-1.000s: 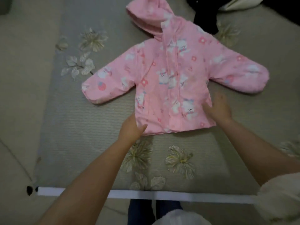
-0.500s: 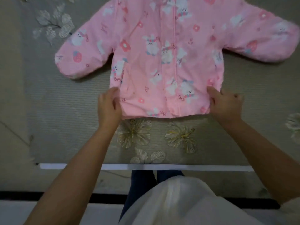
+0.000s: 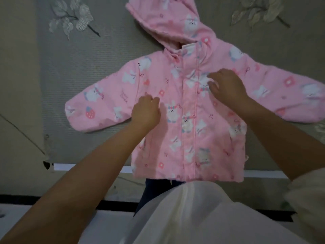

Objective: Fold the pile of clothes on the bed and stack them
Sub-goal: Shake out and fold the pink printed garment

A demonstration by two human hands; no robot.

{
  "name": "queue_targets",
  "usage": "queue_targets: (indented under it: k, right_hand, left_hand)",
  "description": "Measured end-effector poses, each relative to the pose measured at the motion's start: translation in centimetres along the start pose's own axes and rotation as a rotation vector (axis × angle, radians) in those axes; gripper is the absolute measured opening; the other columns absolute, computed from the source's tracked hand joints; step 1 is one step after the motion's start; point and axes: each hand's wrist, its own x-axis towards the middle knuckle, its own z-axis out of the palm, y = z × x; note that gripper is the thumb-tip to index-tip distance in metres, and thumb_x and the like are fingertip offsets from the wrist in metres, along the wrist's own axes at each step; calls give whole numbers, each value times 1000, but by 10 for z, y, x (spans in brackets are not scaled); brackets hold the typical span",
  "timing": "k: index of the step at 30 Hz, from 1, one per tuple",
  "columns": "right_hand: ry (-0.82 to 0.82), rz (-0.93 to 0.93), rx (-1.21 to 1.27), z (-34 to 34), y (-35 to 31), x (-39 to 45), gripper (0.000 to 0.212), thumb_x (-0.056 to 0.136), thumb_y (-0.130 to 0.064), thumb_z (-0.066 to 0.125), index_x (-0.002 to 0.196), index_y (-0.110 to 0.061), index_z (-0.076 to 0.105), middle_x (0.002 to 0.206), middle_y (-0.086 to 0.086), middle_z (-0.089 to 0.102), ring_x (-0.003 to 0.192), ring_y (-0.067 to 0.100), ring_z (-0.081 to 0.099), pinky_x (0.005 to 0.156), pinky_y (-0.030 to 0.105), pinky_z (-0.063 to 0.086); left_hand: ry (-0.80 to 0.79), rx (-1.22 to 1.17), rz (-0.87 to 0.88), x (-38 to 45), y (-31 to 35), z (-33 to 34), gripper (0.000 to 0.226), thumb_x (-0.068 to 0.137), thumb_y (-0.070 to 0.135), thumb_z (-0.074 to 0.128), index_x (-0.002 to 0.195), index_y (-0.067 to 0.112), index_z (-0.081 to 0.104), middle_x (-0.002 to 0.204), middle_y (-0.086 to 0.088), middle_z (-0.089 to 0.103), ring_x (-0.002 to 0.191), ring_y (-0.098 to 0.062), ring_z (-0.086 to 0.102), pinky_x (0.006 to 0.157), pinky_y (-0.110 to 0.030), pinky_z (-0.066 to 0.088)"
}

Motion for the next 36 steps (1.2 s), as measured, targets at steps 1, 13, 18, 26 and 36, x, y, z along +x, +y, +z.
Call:
queue_targets:
  k: [1, 13, 18, 26, 36]
  right_hand:
    - [63, -22, -6, 0, 0, 15, 36, 92, -11, 46, 126, -2, 54, 120, 25, 54, 111, 37, 48, 91, 37, 34]
    - [-386, 252, -567, 0, 50, 84, 49, 98, -28, 29, 145, -34, 18, 155, -1, 13, 141, 29, 14, 109, 61, 3]
    - [82, 106, -15, -25, 7, 138, 28, 89, -18, 53, 109, -1, 64, 112, 19, 62, 107, 33, 55, 92, 36, 40]
    - [55, 43, -188, -1, -29, 198, 35, 85, -27, 58, 116, -11, 56, 115, 14, 57, 108, 30, 52, 85, 36, 38]
    - [459, 552, 568, -45, 44, 177, 30, 91, -12, 48, 61, -14, 52, 65, 8, 53, 72, 16, 44, 52, 25, 29]
  left_hand:
    - [100, -35, 22, 10, 2, 2, 41, 92, 13, 42, 132, 5, 42, 134, -20, 42, 124, -32, 37, 88, -40, 36]
    - [-102, 83, 66, 77, -36, -8, 34, 94, 26, 36, 124, 19, 50, 126, -13, 52, 119, -29, 46, 91, -36, 41]
    - [350, -674, -241, 145, -58, -62, 30, 92, 14, 49, 120, 6, 57, 102, -17, 65, 93, -26, 59, 76, -24, 36]
    - [423, -1326, -375, 238, -64, -115, 49, 96, 25, 43, 140, 9, 30, 121, -8, 54, 106, -18, 54, 103, -36, 39]
    - [368, -1104, 103, 227, -21, -130, 36, 94, 10, 47, 130, 6, 42, 121, -13, 54, 106, -11, 49, 94, -25, 38]
